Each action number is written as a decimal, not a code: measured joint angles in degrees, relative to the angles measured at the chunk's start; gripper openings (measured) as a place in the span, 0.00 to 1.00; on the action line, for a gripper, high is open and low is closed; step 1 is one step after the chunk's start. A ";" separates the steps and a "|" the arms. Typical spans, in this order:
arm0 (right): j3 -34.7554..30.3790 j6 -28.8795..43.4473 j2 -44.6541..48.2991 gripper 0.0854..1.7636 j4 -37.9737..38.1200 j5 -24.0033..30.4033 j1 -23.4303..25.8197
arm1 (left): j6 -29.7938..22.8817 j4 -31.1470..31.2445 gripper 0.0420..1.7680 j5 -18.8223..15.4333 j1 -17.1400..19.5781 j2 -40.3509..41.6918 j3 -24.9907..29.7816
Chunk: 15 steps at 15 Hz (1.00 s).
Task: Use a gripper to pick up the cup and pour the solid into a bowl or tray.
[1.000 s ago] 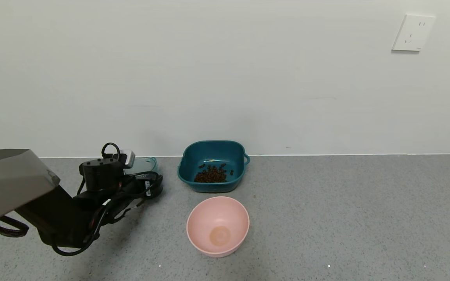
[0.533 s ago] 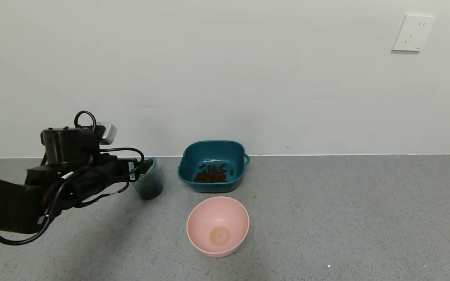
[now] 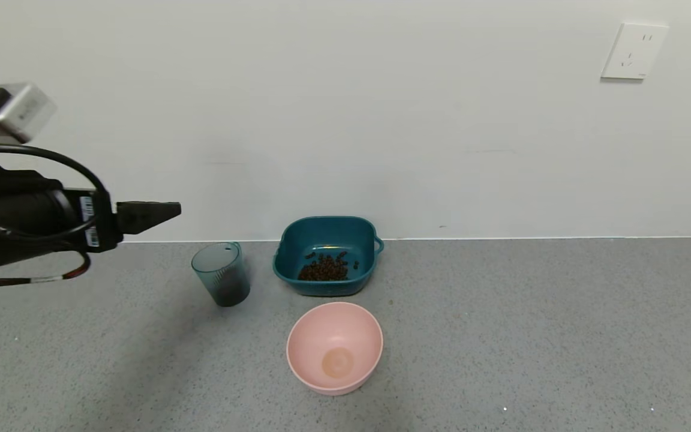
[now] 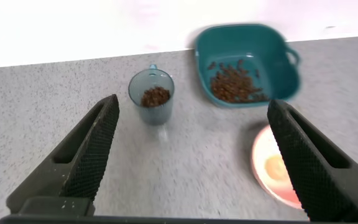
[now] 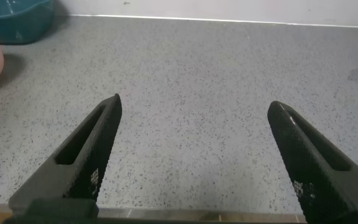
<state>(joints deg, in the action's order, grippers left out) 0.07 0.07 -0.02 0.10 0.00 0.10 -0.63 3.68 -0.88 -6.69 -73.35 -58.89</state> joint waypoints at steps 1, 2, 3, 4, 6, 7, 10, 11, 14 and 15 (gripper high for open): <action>0.00 0.02 0.00 0.97 0.00 0.00 0.00 | 0.04 2.38 0.97 -0.79 0.00 3.25 0.21; 0.00 0.02 0.00 0.97 0.00 0.00 0.00 | 0.11 4.52 0.97 -1.35 0.00 6.46 0.95; 0.00 0.02 0.00 0.97 0.00 0.00 0.00 | 0.15 5.96 0.97 -1.68 -0.02 9.94 2.17; 0.00 0.00 0.00 0.97 0.00 0.00 0.00 | 0.20 6.88 0.97 -1.82 -0.02 13.15 3.58; 0.00 0.02 0.02 0.97 0.00 0.00 0.00 | 0.30 8.17 0.97 -1.84 -0.06 19.82 7.16; 0.00 0.02 0.00 0.97 0.00 0.00 0.00 | 0.66 9.29 0.97 -1.82 -0.06 23.03 8.97; 0.00 0.02 0.02 0.97 0.00 0.00 0.00 | 2.08 13.70 0.97 -1.65 -0.06 32.78 12.86; 0.00 0.02 0.00 0.97 0.00 0.00 0.00 | 2.34 15.91 0.97 -1.60 -0.06 35.89 13.42; 0.00 0.00 0.00 0.97 0.00 0.00 0.00 | 3.17 22.25 0.97 -1.46 0.20 45.19 13.20; 0.00 0.02 0.00 0.97 0.00 0.00 0.00 | 3.28 24.17 0.97 -1.44 0.72 47.80 12.64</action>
<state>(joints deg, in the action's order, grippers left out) 0.07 0.10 -0.02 0.10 0.00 0.10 2.65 27.86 -2.32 -5.97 -25.55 -46.25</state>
